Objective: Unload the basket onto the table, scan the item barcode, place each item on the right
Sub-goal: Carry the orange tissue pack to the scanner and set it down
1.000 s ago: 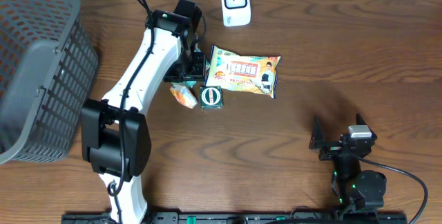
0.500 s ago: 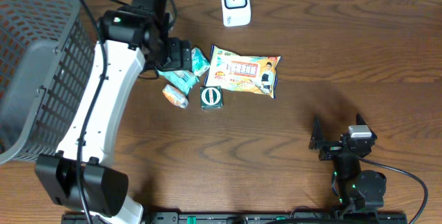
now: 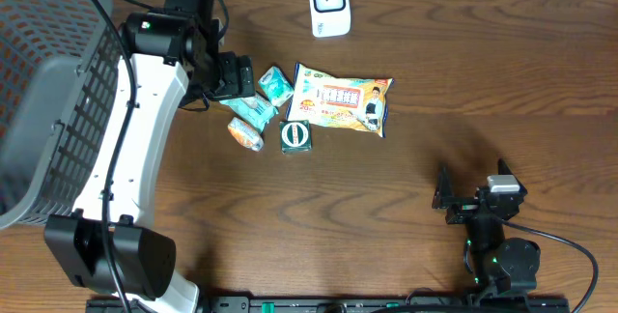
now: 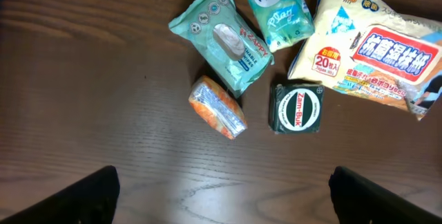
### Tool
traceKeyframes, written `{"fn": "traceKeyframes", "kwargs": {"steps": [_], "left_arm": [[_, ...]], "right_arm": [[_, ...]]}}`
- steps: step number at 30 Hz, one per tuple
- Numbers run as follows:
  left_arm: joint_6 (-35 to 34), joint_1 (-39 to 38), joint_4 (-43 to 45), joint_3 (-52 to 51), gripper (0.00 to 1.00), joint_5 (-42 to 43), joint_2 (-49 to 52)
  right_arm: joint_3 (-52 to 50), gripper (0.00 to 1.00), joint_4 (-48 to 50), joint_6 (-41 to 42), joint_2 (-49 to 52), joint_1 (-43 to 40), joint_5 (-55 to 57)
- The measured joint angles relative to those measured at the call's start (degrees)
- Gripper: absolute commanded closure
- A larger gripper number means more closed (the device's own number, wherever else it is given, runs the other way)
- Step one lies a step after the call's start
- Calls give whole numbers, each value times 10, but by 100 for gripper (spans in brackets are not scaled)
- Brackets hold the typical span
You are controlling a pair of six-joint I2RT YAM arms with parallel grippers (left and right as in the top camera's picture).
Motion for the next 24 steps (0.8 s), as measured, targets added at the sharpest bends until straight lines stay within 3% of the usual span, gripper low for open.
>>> {"fn": "traceKeyframes", "kwargs": {"steps": [3,8,18,24], "left_arm": [[-1,0,16,-18,51,0,0],[-2,0,78,-88,80,14,0],[2,-2,327,-265,81,49,1],[2,-3,374,-319,81,50,7]], "right_arm": [[0,1,0,0,0,0,0],[0,1,0,0,0,0,0],[0,1,0,0,0,0,0],[0,1,0,0,0,0,0]]}}
